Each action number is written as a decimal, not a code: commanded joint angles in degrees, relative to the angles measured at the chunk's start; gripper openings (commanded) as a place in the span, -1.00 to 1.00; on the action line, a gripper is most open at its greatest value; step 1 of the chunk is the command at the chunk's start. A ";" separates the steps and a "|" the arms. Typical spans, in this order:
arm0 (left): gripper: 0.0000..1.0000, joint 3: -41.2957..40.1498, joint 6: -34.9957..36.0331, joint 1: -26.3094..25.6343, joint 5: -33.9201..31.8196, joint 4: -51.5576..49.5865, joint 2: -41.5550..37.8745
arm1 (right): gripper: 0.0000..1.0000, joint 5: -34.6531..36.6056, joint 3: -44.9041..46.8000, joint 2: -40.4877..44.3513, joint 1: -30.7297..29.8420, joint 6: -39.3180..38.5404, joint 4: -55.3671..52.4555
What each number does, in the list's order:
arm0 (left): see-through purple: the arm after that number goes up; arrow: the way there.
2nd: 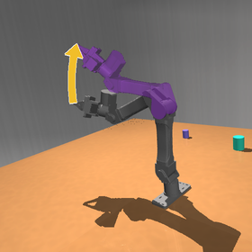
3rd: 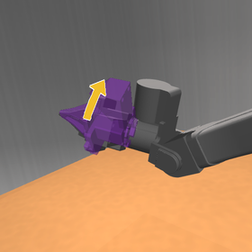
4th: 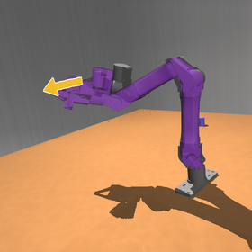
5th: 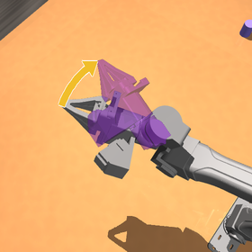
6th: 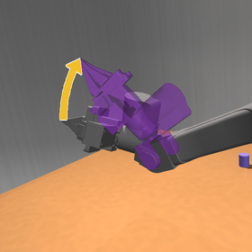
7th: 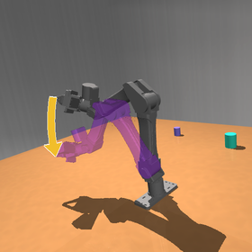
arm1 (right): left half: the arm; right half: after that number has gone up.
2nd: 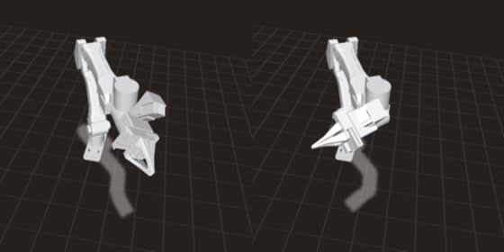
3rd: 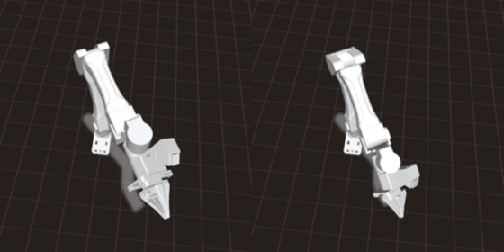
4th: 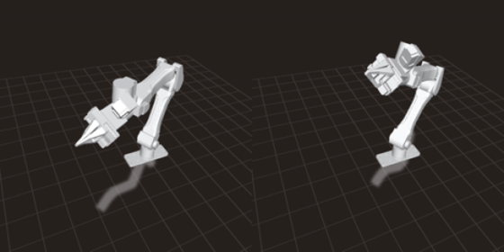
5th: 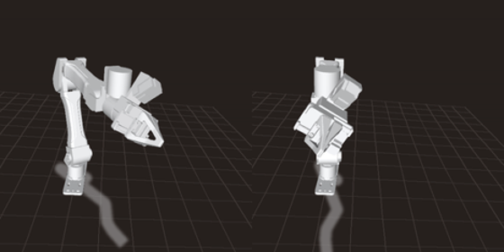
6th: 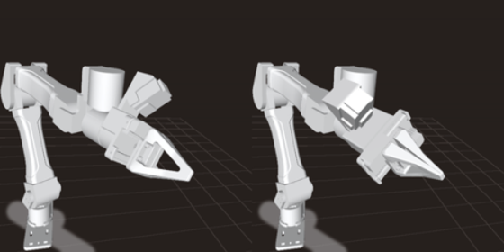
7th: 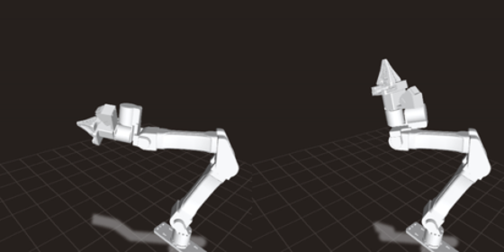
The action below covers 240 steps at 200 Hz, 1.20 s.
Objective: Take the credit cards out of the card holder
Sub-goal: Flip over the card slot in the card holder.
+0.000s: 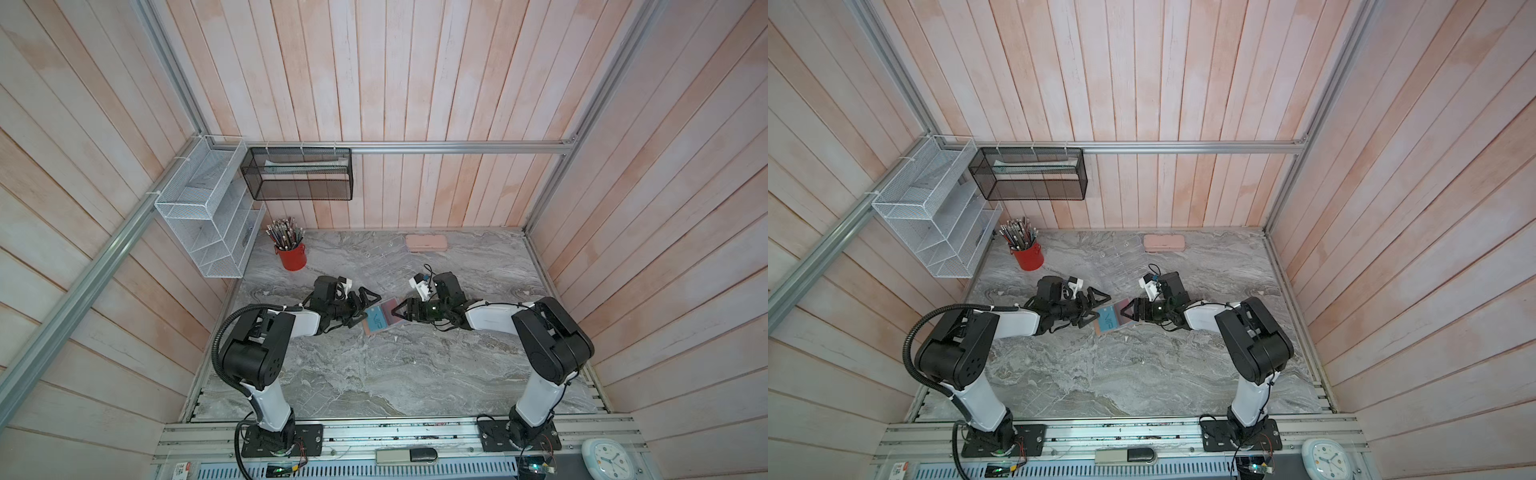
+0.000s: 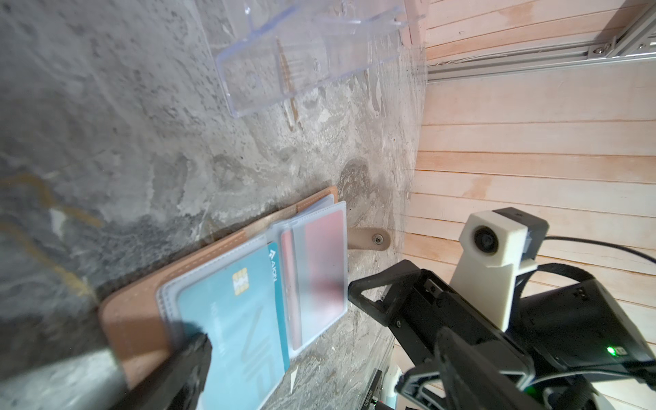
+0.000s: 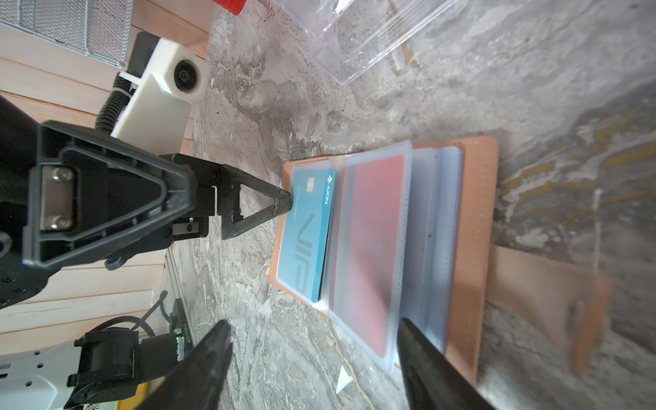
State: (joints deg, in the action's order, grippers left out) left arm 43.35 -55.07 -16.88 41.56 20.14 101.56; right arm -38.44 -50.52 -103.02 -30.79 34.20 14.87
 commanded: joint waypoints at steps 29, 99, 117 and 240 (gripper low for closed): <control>1.00 -0.84 1.28 0.36 -0.78 -1.58 0.09 | 0.48 -0.53 -2.42 -0.68 -2.22 -0.14 0.13; 1.00 -0.99 1.38 1.00 -0.60 -1.81 -0.49 | 0.47 -2.17 -3.81 -2.60 -4.50 1.79 3.70; 1.00 -1.08 1.28 1.10 -0.52 -1.74 -0.66 | 0.46 -3.08 -3.56 -2.54 -4.95 2.35 5.28; 1.00 -1.59 0.76 2.00 0.01 -1.16 -0.76 | 0.45 -6.02 -2.57 -5.38 -6.39 7.03 12.88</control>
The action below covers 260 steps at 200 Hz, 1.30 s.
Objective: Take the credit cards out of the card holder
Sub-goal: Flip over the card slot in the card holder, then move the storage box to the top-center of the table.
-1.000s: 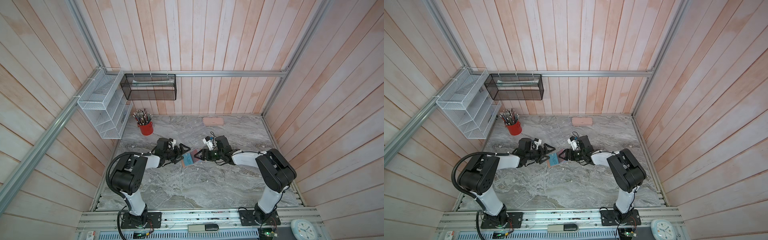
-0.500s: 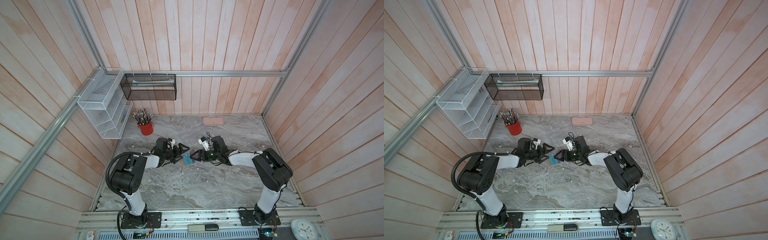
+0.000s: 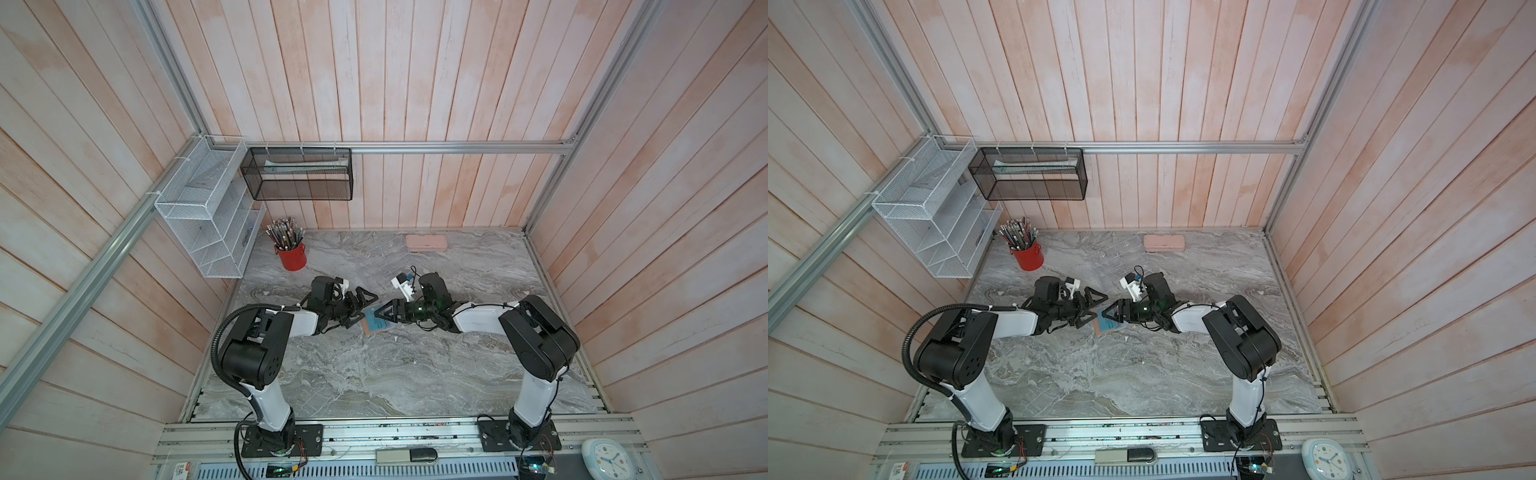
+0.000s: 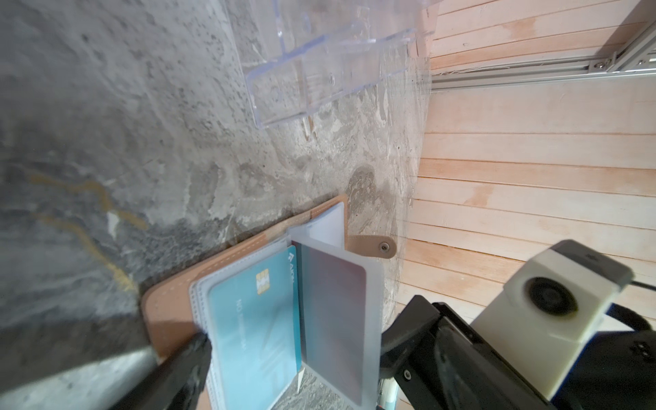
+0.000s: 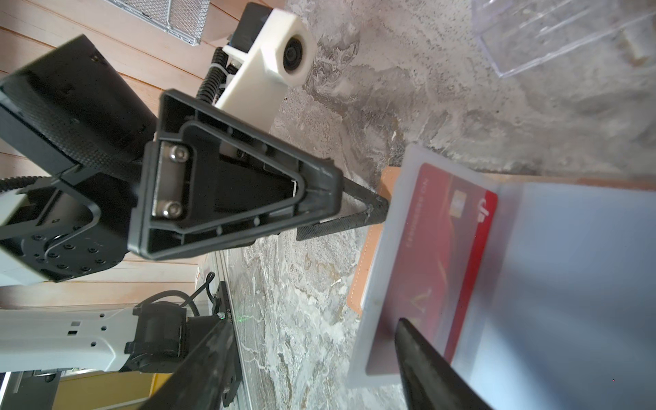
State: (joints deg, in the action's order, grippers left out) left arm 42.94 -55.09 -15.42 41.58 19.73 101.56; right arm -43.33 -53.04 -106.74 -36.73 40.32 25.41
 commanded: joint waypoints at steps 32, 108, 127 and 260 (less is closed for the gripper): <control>1.00 -1.15 0.69 1.00 0.16 -0.83 -0.84 | 0.44 -1.80 0.66 -2.76 -1.08 2.02 4.34; 1.00 -0.23 0.51 2.41 1.04 -1.78 -2.36 | 0.44 -2.90 0.92 -5.91 -1.49 4.08 7.46; 1.00 0.25 0.18 2.81 1.56 -1.97 -2.85 | 0.44 -3.14 1.10 -6.29 -1.50 4.46 8.31; 1.00 4.85 -2.64 2.69 3.02 -2.65 -4.65 | 0.56 1.35 1.48 9.74 5.46 -3.38 -4.84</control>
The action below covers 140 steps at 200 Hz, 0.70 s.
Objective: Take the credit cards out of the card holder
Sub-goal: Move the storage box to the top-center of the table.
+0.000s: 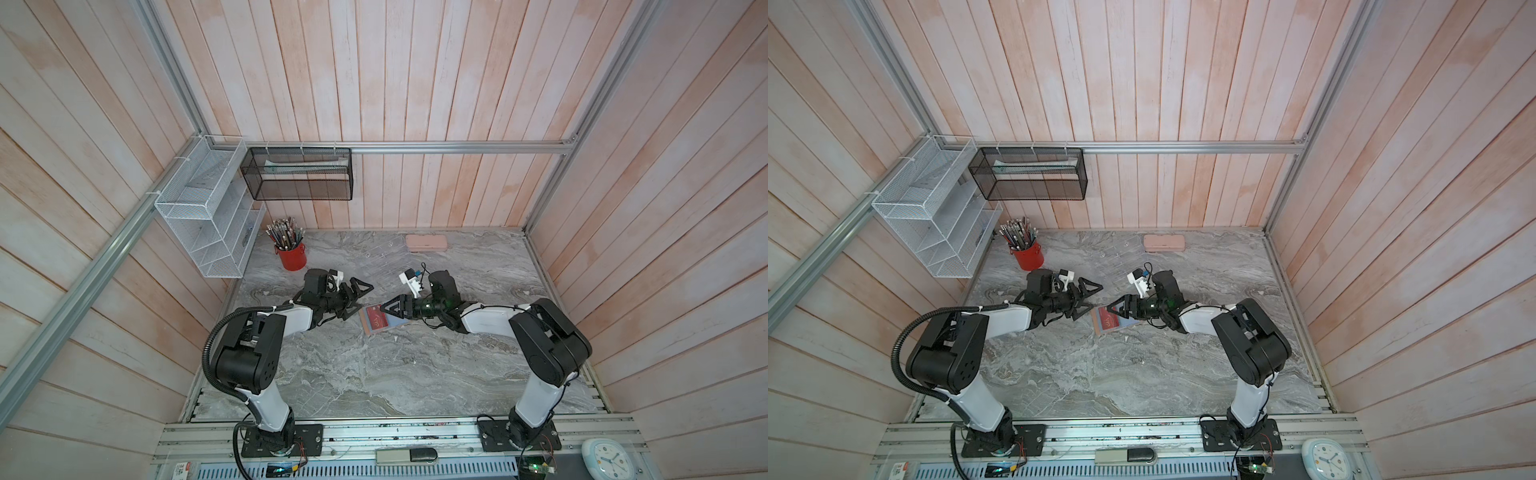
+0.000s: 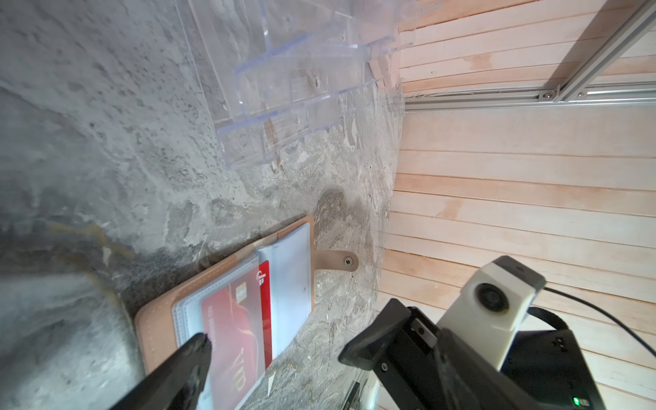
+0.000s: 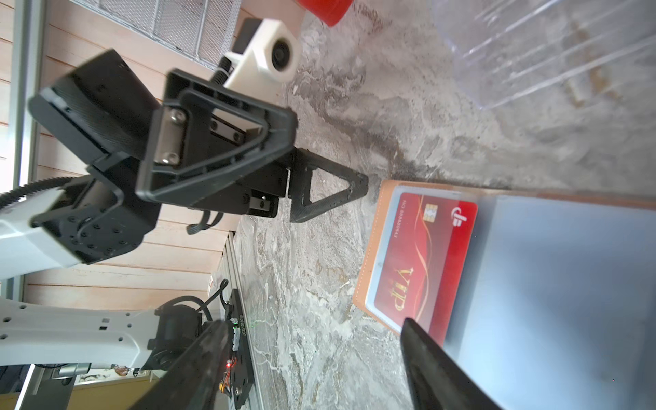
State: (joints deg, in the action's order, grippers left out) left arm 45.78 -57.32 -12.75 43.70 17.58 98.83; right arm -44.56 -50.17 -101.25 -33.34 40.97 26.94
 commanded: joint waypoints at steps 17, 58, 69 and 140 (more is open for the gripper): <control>1.00 2.45 -0.51 0.06 0.77 -0.62 -2.21 | 0.58 9.36 -5.93 6.04 4.82 -8.62 -15.86; 1.00 5.28 0.58 -1.94 -0.02 -2.19 -1.44 | 0.62 22.62 -20.24 0.75 11.15 -16.67 -27.25; 1.00 5.79 -0.07 -2.04 -0.03 -1.40 -0.73 | 0.62 23.28 -24.38 -2.66 12.50 -17.87 -28.66; 1.00 18.22 2.18 2.24 -1.59 -2.75 8.70 | 0.67 20.42 -44.46 -21.35 16.64 -20.31 -30.25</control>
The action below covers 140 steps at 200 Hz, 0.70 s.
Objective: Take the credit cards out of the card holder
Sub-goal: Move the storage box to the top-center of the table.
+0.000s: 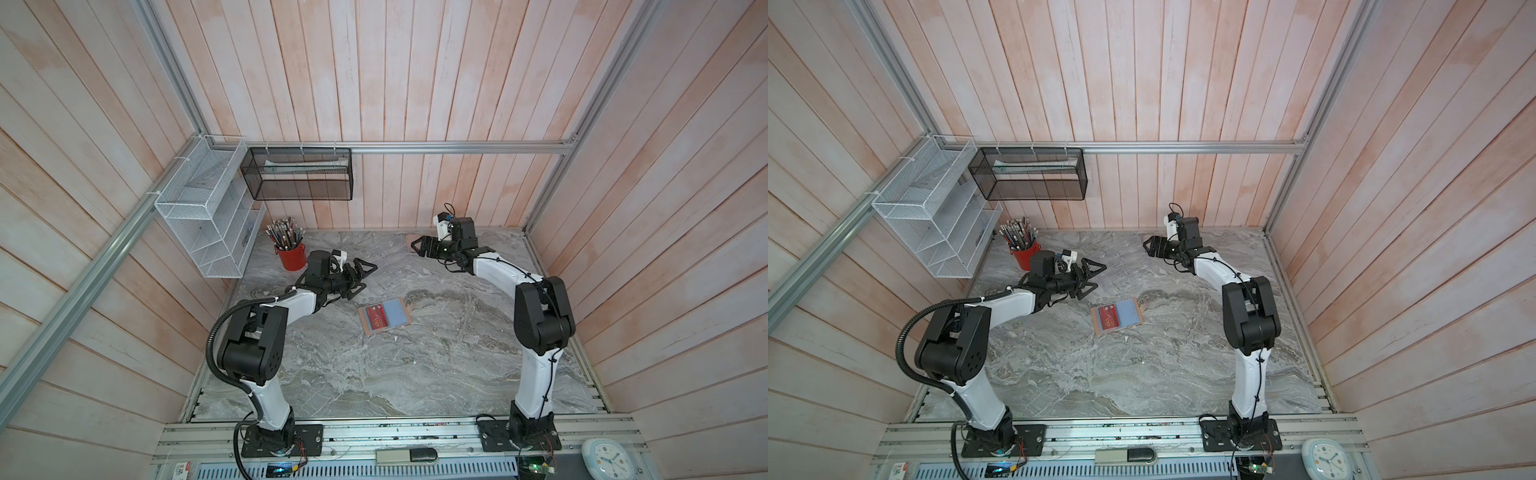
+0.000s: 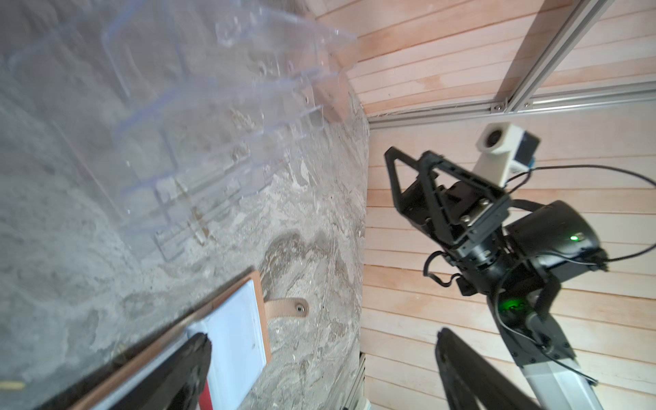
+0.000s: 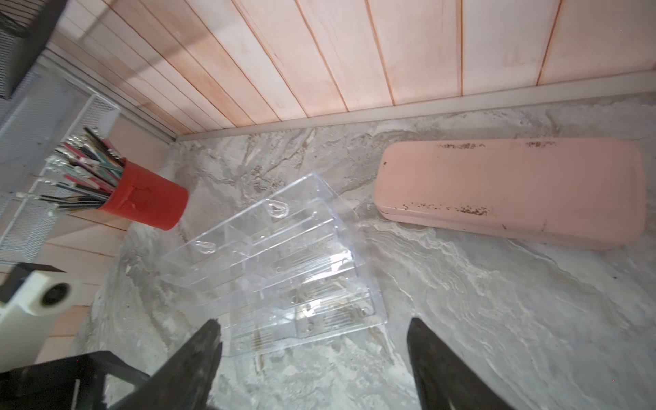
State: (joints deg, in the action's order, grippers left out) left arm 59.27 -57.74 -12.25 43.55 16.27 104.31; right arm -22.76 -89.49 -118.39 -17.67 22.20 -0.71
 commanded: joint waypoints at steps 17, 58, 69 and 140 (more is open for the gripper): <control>1.00 7.98 3.19 2.45 -2.51 -2.10 6.32 | 0.70 -3.69 -8.21 -7.48 1.41 -0.66 -1.87; 1.00 13.73 6.08 2.58 -7.59 -6.32 10.94 | 0.79 -10.87 -15.66 -15.60 1.42 0.95 -0.89; 1.00 14.27 6.55 2.66 -8.42 -7.00 11.47 | 0.79 -12.38 -16.61 -16.90 1.33 1.13 -0.38; 1.00 17.35 6.92 3.12 -8.02 -7.31 14.68 | 0.81 -19.78 -14.18 -18.66 0.93 3.81 7.17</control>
State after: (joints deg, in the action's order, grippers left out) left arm 74.46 -52.47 -9.47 35.94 9.74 117.40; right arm -38.30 -104.88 -135.92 -16.25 24.58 2.35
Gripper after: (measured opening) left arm 0.999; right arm 0.903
